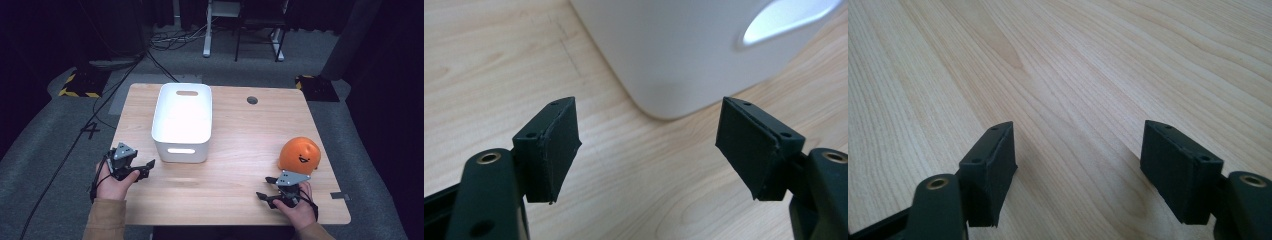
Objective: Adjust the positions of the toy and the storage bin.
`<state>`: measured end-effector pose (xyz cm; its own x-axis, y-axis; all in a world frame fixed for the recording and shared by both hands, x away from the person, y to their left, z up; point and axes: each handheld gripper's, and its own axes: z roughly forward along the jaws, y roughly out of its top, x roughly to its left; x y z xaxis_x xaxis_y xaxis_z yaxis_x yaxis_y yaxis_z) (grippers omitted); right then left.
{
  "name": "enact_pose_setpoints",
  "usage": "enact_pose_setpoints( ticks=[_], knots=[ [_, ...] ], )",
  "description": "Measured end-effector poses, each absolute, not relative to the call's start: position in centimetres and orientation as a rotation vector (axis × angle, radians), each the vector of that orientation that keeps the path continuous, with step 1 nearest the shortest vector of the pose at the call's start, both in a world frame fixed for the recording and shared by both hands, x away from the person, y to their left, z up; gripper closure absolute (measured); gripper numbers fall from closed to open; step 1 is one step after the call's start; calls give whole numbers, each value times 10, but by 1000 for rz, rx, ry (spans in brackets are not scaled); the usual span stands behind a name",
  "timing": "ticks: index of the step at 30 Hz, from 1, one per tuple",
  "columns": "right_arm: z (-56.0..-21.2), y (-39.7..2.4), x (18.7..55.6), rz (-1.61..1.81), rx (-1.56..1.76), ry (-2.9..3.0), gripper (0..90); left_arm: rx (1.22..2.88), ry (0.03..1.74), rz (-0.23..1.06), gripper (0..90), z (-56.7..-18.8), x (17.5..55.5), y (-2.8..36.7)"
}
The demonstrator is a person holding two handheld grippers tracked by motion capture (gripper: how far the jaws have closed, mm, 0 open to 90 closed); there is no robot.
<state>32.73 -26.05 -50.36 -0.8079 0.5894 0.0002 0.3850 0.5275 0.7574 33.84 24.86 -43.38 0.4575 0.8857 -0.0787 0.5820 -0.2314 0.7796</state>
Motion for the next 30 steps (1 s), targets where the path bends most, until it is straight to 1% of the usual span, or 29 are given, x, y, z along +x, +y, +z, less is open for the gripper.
enact_pose_setpoints(
  ticks=[6, 7, 13, 14, 18, 21, 26, 30],
  knots=[
    [-504, -261, 327, 1151, 819, 2513, 309, 1860, 1209, 523, 272, -419, 341, 248],
    [-504, -261, 327, 1151, 816, 2513, 309, 1821, 1213, 534, 277, -413, 342, 248],
    [-504, -261, 327, 1152, 816, 2513, 309, 1761, 1207, 559, 294, -401, 343, 249],
    [-504, -261, 327, 1151, 819, 2513, 309, 1733, 1194, 569, 295, -396, 343, 249],
    [-504, -261, 328, 1152, 815, 2513, 309, 1716, 1172, 592, 298, -389, 343, 249],
    [-504, -261, 329, 1160, 816, 2518, 310, 1669, 1142, 625, 303, -380, 343, 247],
    [-504, -261, 329, 1156, 811, 2518, 310, 1629, 1133, 625, 325, -379, 351, 244],
    [-504, -261, 329, 1155, 810, 2518, 309, 1645, 1125, 612, 345, -382, 361, 239]
  ],
)
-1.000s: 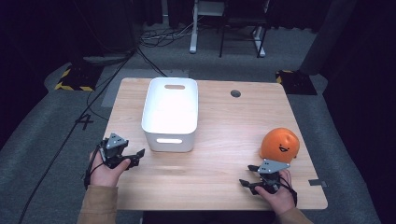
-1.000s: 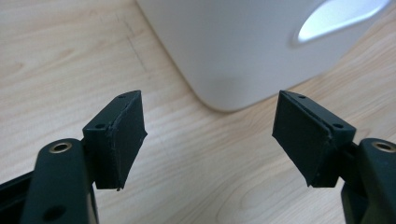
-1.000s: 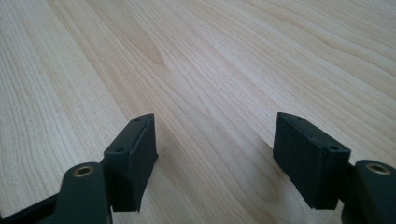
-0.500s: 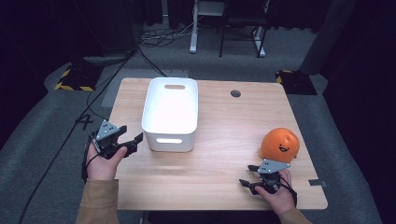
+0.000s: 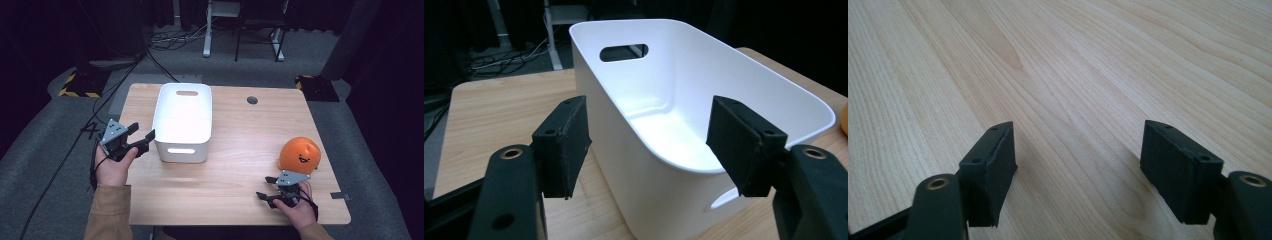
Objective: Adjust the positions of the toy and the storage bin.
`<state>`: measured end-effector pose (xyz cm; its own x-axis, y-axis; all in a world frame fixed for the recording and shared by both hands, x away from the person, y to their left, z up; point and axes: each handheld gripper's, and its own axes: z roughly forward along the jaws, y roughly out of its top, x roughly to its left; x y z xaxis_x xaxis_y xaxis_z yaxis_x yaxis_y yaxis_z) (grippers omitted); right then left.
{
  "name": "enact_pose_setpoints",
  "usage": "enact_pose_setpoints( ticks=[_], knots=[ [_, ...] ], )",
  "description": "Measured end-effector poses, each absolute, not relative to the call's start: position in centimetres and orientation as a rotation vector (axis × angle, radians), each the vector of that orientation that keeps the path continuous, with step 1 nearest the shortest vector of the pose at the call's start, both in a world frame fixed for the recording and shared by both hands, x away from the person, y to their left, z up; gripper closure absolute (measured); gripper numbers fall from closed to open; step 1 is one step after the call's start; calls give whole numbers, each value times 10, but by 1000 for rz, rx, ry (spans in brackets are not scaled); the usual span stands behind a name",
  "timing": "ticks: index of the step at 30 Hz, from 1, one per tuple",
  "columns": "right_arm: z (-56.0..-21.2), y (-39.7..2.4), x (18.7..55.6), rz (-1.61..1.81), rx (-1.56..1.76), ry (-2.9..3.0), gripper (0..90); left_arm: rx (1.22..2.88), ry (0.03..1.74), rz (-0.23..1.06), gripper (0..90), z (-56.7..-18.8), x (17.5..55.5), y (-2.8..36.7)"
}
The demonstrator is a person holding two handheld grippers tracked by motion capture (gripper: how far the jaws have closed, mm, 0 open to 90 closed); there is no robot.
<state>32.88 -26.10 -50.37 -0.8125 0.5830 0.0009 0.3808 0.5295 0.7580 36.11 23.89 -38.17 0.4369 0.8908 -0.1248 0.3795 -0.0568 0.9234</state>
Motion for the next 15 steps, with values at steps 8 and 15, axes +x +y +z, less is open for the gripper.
enact_pose_setpoints(
  ticks=[8, 15],
  knots=[
    [-504, -261, 329, 1151, 803, 2519, 309, 1693, 1134, 606, 396, -393, 383, 224],
    [-504, -261, 329, 1154, 809, 2519, 309, 1717, 1163, 575, 400, -403, 391, 225]
  ],
)
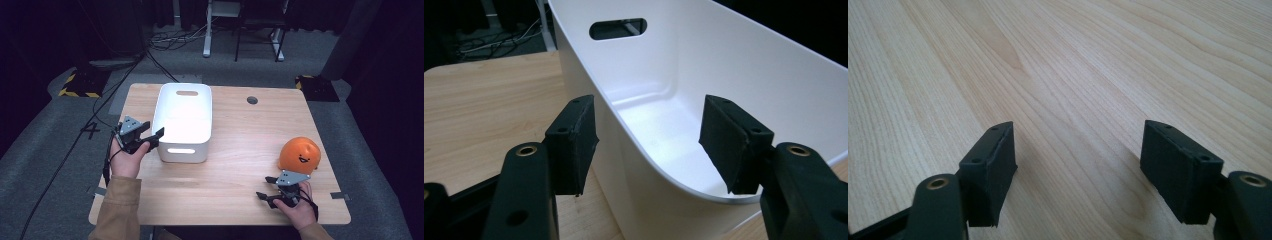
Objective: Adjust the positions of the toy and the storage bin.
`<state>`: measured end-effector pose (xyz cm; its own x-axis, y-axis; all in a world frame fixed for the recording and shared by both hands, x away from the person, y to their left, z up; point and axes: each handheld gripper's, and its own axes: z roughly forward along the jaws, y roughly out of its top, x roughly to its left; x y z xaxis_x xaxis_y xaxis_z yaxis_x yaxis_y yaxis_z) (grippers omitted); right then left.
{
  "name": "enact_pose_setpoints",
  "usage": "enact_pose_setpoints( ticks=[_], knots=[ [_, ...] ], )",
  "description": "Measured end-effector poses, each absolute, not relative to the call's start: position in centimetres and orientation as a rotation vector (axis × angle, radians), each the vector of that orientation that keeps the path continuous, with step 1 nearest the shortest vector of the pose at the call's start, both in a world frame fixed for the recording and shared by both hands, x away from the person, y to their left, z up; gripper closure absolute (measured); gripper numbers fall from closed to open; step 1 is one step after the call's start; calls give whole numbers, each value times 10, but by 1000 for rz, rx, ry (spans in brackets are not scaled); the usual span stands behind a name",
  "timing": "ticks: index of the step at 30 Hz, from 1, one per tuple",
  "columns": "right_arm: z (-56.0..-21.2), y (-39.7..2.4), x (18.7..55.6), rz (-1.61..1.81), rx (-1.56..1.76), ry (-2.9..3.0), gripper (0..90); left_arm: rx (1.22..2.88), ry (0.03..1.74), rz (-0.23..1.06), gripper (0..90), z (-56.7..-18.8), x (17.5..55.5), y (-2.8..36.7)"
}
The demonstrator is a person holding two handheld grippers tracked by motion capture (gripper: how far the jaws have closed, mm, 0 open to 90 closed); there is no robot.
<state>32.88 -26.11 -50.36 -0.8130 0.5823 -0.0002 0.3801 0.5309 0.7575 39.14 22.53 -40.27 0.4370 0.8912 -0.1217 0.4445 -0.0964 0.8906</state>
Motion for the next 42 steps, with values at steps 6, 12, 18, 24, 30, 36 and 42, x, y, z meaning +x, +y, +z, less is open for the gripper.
enact_pose_setpoints(
  ticks=[6, 12, 18, 24, 30, 36, 42],
  knots=[
    [-504, -261, 329, 1155, 808, 2519, 309, 1726, 1186, 529, 405, -407, 395, 223],
    [-504, -261, 329, 1156, 811, 2518, 310, 1755, 1154, 522, 486, -405, 392, 223],
    [-504, -261, 329, 1157, 812, 2518, 309, 1782, 1132, 528, 493, -403, 384, 211],
    [-504, -261, 329, 1155, 810, 2518, 309, 1793, 1108, 520, 485, -403, 375, 196],
    [-504, -261, 329, 1153, 806, 2519, 309, 1813, 1091, 518, 446, -402, 364, 182],
    [-504, -261, 329, 1152, 804, 2519, 309, 1827, 1082, 521, 414, -402, 354, 169],
    [-504, -261, 328, 1152, 814, 2517, 309, 1865, 1045, 506, 400, -401, 340, 157]
  ],
)
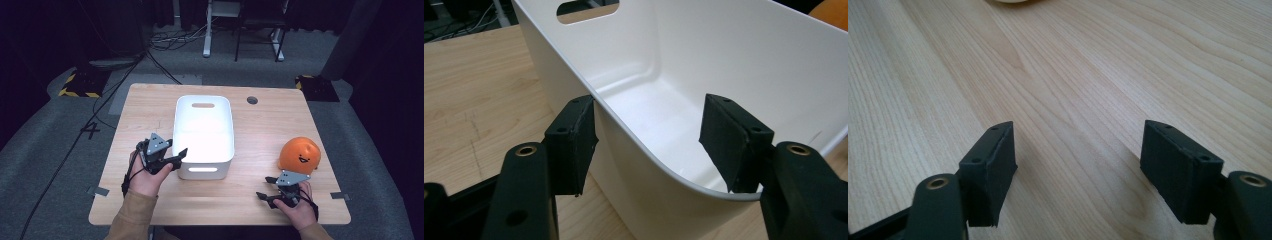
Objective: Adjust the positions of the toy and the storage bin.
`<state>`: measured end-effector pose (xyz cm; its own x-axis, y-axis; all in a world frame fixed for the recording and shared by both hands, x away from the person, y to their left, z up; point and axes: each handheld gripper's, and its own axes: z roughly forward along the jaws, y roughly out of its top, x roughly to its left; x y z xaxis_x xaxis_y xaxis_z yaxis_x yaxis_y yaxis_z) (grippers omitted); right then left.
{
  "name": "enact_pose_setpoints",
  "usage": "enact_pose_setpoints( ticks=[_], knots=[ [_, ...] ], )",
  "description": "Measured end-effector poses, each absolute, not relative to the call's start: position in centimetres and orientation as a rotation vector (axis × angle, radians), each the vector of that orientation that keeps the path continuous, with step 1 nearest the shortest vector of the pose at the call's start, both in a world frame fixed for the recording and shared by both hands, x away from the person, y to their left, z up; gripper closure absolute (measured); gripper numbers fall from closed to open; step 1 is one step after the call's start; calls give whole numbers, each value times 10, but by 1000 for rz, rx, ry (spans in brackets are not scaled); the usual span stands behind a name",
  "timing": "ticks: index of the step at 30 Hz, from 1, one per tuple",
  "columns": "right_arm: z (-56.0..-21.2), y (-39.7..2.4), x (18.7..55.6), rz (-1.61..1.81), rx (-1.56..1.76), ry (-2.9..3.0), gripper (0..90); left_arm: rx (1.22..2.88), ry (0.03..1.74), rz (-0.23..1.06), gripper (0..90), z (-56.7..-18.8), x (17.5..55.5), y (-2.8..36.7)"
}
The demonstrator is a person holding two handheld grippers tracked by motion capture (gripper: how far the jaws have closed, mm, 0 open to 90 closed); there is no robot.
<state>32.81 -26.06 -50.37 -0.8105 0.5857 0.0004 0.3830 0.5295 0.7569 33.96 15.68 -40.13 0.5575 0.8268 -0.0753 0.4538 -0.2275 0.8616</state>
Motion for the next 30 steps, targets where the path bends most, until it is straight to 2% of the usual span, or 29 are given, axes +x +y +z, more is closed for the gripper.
enact_pose_setpoints(
  ticks=[30],
  knots=[
    [-504, -261, 328, 1151, 810, 2518, 309, 1897, 920, 426, 352, -404, 282, 107]
  ],
)
